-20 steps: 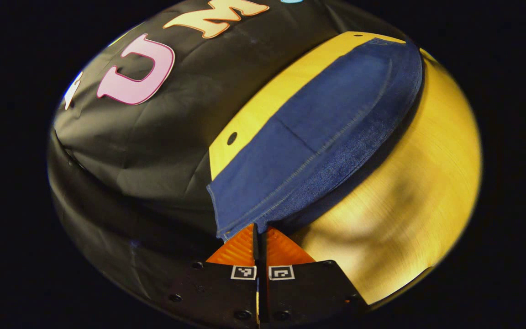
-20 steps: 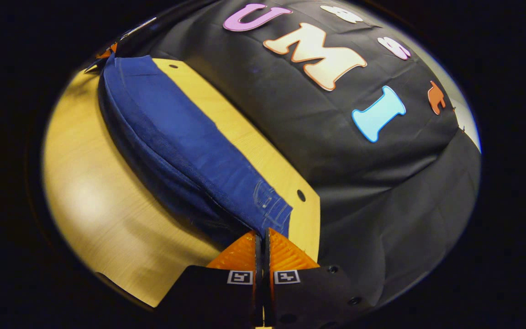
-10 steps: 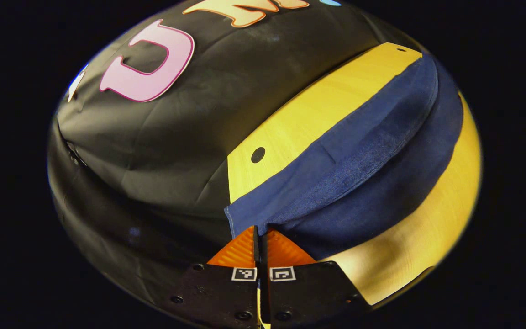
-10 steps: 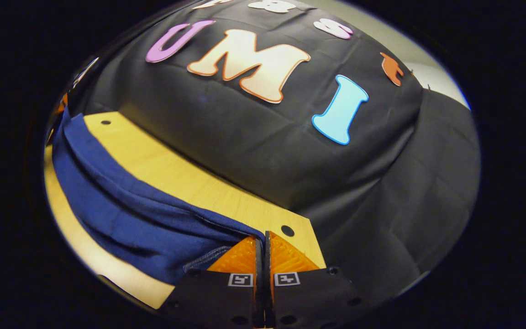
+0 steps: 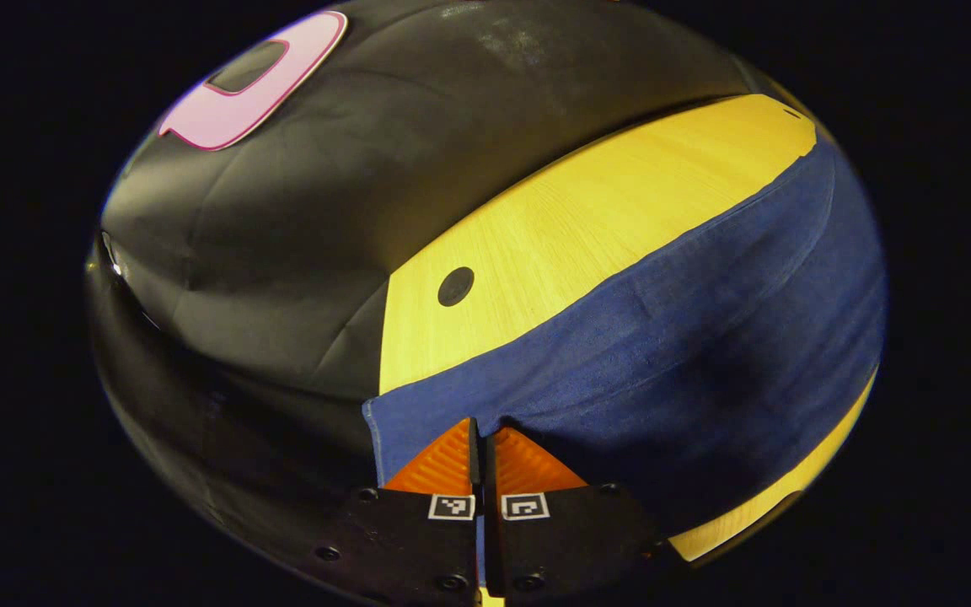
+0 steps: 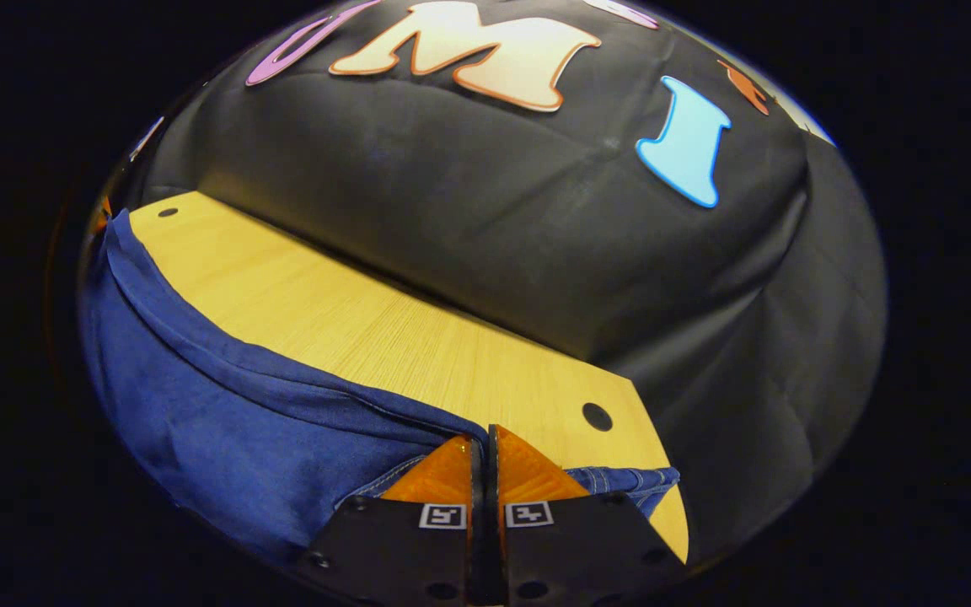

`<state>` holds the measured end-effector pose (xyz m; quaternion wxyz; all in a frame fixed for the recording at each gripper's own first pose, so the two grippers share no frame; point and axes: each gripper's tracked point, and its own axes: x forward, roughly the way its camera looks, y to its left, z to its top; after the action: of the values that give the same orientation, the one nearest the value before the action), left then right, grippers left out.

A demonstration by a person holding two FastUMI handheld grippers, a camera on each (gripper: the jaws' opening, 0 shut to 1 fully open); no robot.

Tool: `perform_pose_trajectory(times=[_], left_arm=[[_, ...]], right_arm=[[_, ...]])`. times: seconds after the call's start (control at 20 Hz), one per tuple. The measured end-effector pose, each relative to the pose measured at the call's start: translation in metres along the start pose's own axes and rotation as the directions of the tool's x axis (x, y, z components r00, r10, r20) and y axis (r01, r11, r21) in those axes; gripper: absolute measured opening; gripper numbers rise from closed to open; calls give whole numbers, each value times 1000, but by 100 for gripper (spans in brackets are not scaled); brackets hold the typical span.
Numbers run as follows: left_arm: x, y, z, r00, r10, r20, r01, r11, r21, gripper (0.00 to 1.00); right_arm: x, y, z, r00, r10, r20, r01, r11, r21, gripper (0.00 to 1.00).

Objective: Grasp the waist and the cuffs of the jeans and fold them to make the two legs overlap; first hold the waist and fold one-third of the jeans toward the cuffs, then hold the cuffs and fold the remaining one-third in the same direction to finish folding.

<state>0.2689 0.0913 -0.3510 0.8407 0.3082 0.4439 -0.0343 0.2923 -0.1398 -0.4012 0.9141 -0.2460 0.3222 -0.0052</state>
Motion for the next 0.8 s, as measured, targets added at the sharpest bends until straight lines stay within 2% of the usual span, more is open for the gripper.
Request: perform_pose_trajectory(times=[0.05, 0.15, 0.25, 0.3, 0.45, 0.6, 0.7, 0.8], left_arm=[[6, -3, -1, 1000, 2, 0, -2, 1000, -19, 0], [3, -17, -4, 999, -42, 14, 43, 995, -85, 0], [8, -17, -3, 999, -7, 46, 13, 991, -133, 62], [10, -20, 1, 998, 1, 65, 10, 986, -166, 94], [1, -18, 15, 991, 11, 135, 28, 958, -286, 95], [-2, -16, 30, 974, -3, 225, 92, 917, -389, 95], [-8, -12, 39, 960, -5, 279, 129, 895, -427, 95], [-18, -11, 47, 945, -9, 326, 164, 878, -450, 95]], right_arm=[[-1, 1, -1, 1000, 1, -6, -1, 1000, 3, 7], [-3, -7, 0, 1000, -15, -4, 15, 999, 43, 53], [-12, -24, 3, 999, -43, 13, 41, 992, 120, 100], [-20, -38, 3, 997, -74, 15, 70, 984, 162, 100], [-40, -83, -16, 983, -180, -28, 180, 937, 300, 99], [-54, -112, -65, 963, -222, -154, 267, 866, 423, 100], [-61, -120, -98, 946, -214, -243, 315, 781, 539, 100], [-64, -125, -128, 927, -181, -328, 361, 670, 649, 100]])
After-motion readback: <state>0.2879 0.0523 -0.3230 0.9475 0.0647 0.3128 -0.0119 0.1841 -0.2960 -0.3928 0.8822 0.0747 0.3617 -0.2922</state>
